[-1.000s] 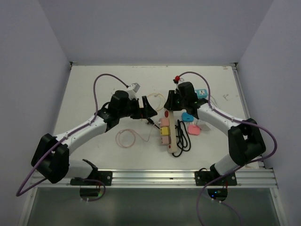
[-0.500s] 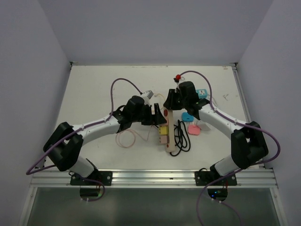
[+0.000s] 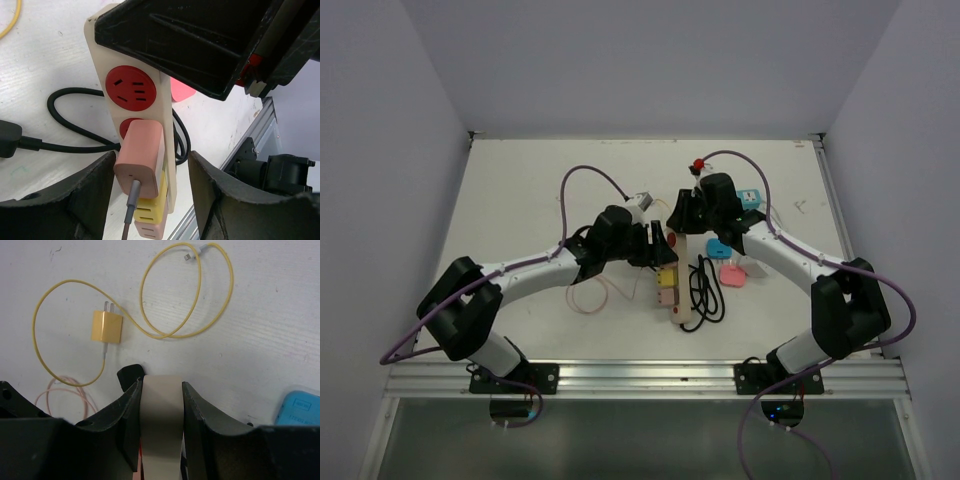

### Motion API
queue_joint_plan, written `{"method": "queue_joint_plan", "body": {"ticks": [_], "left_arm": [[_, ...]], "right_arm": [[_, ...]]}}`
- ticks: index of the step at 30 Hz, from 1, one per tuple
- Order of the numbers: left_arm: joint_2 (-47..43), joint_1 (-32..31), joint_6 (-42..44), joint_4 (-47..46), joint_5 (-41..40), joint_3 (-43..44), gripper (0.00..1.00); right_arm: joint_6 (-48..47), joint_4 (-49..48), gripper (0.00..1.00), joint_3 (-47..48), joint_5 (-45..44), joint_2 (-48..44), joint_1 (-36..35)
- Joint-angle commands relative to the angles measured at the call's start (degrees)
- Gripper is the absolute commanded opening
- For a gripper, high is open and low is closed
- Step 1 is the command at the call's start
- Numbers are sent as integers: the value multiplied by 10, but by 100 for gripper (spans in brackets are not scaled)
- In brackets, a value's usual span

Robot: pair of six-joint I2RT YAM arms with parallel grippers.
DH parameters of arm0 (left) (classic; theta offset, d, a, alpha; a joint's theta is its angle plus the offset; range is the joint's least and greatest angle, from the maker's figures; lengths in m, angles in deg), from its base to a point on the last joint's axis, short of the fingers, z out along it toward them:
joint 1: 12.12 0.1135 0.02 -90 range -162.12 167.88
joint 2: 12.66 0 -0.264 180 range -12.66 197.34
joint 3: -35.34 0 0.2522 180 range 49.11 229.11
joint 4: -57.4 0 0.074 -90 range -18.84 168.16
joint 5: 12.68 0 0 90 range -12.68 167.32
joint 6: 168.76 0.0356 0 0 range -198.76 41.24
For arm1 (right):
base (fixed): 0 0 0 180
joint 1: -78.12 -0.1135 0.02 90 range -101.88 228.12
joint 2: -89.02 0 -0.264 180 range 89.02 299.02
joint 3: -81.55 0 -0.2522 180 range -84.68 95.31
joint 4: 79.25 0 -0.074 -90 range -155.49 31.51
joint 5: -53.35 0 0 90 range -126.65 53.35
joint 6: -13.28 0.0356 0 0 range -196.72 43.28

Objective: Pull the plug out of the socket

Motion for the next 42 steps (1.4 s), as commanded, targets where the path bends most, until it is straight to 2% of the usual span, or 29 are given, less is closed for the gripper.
{"method": "queue_joint_plan", "body": {"ticks": [1,6,12,15,16,19,20,22,23,26,27,29,38,42], "left_arm": [[2,-4,-1,-36,-6,-2,62],[-2,-5,-5,-31,-9,-8,61],[-8,-5,-14,-37,-12,-25,47],[-10,-5,-16,-44,-10,-33,28],[-14,-5,-15,-46,-10,-34,16],[-21,-5,-2,-52,-13,-36,1],[-25,-5,5,-53,-15,-36,0],[-31,-5,11,-61,-17,-38,0],[-36,-4,16,-64,-17,-39,0],[-45,-5,25,-73,-17,-46,0],[-46,-4,26,-75,-18,-47,0],[-51,-4,31,-75,-20,-47,0],[-66,-4,40,-87,-31,-53,0],[-68,-4,41,-86,-32,-53,0]], "right_arm": [[27,-43,0,0,26,-33,-2],[27,-43,0,-2,20,-34,-2],[28,-43,0,-4,16,-34,-2],[32,-45,0,-4,19,-34,-2],[32,-46,0,-3,23,-34,-2],[40,-44,2,-5,28,-34,-2],[46,-44,15,-6,31,-34,-2],[52,-48,34,-11,40,-34,-2],[61,-49,49,-13,50,-36,-2],[72,-50,71,-21,66,-40,-2],[75,-51,75,-25,70,-41,-2],[80,-50,80,-29,75,-41,-3],[104,-39,82,-57,75,-36,-3],[119,-64,74,-74,90,-34,-2]]}}
